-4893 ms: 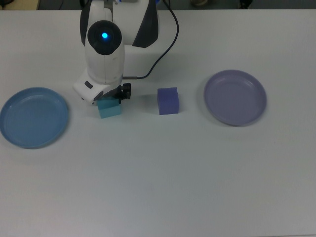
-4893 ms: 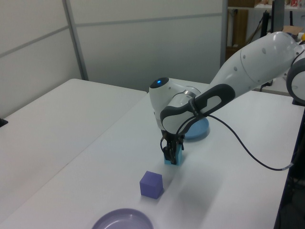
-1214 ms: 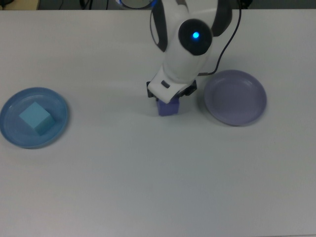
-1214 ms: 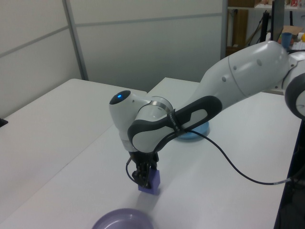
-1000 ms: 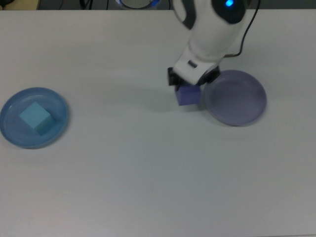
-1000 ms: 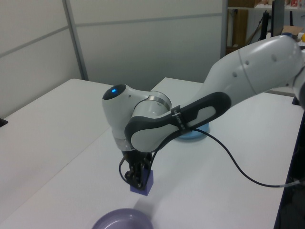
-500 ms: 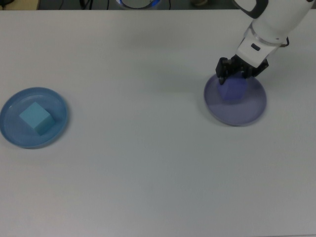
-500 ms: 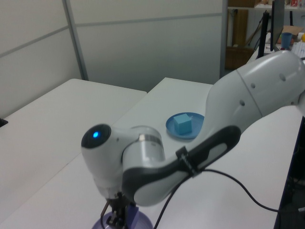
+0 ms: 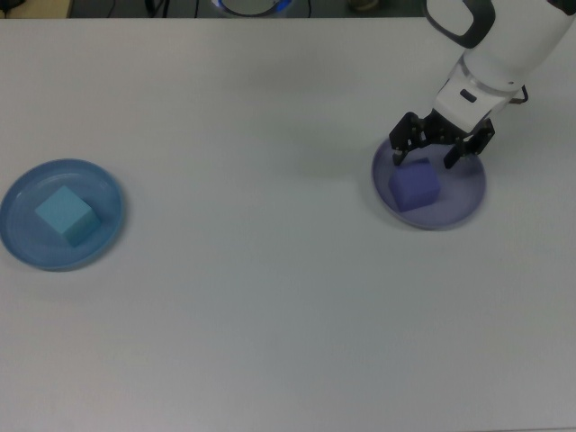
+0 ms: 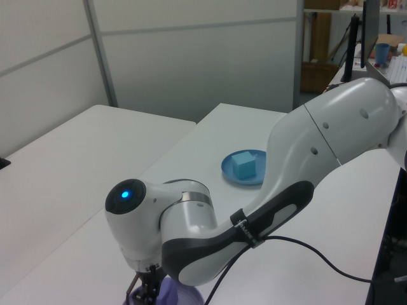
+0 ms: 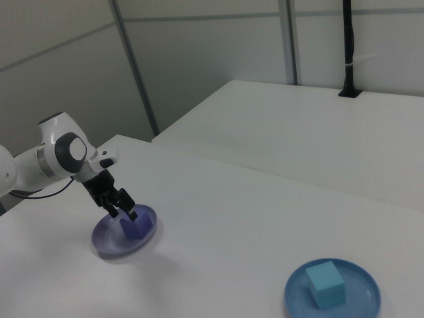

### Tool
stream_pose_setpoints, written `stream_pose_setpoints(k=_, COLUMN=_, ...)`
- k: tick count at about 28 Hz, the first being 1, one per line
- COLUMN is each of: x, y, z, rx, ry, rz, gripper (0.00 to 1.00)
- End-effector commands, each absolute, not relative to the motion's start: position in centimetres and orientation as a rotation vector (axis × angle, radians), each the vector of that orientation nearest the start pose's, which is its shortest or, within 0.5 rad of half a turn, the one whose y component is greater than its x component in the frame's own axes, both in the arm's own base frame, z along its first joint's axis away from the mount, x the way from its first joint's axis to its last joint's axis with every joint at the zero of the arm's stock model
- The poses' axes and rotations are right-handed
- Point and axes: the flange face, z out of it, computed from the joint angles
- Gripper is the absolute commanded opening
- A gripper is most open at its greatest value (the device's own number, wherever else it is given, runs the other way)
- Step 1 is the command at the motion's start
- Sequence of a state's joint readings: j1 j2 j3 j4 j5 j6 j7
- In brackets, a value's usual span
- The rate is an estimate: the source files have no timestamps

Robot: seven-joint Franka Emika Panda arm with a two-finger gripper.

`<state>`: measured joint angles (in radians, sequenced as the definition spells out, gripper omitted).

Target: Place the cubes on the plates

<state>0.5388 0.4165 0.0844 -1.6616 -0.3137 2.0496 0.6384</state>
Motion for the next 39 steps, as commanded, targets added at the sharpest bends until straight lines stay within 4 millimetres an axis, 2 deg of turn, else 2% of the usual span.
stream_pose_setpoints(k=1, x=54.0, y=36.7, z=40.8, rx=-3.351, ry=-0.110, rz=-0.214, gripper=1.00)
stream_pose_setpoints(k=2, x=53.7, y=36.0, z=42.7, rx=-3.344, ry=-0.084, rz=-0.197, gripper=1.00)
stream_pose_setpoints(k=6, x=53.6, y=34.6, z=45.6, rx=-3.323, ry=-0.100, rz=-0.132, gripper=1.00)
stream_pose_setpoints(k=9, x=54.0, y=32.2, z=48.6, rx=-3.340, ry=-0.124, rz=-0.011, gripper=1.00)
stream_pose_setpoints(k=11, x=54.8, y=30.4, z=50.3, rx=-3.340, ry=-0.125, rz=0.031, gripper=1.00)
stream_pose_setpoints(k=12, x=55.4, y=28.5, z=51.7, rx=-3.322, ry=-0.143, rz=0.096, gripper=1.00)
stream_pose_setpoints(k=14, x=55.4, y=26.5, z=54.0, rx=-3.281, ry=-0.184, rz=0.153, gripper=1.00)
stream_pose_setpoints(k=17, x=54.9, y=23.7, z=56.8, rx=-3.224, ry=-0.248, rz=0.226, gripper=1.00)
stream_pose_setpoints(k=18, x=54.6, y=21.9, z=58.3, rx=-3.201, ry=-0.240, rz=0.231, gripper=1.00)
stream_pose_setpoints(k=25, x=52.6, y=15.5, z=64.1, rx=-3.179, ry=-0.226, rz=0.178, gripper=1.00)
stream_pose_setpoints(k=28, x=52.1, y=13.4, z=65.0, rx=-3.169, ry=-0.172, rz=0.148, gripper=1.00)
stream_pose_setpoints(k=31, x=52.1, y=12.3, z=65.5, rx=-3.165, ry=-0.140, rz=0.108, gripper=1.00)
stream_pose_setpoints(k=33, x=52.4, y=11.5, z=65.1, rx=-3.166, ry=-0.116, rz=0.091, gripper=1.00)
stream_pose_setpoints(k=39, x=54.2, y=5.8, z=63.6, rx=-3.181, ry=-0.042, rz=0.004, gripper=1.00)
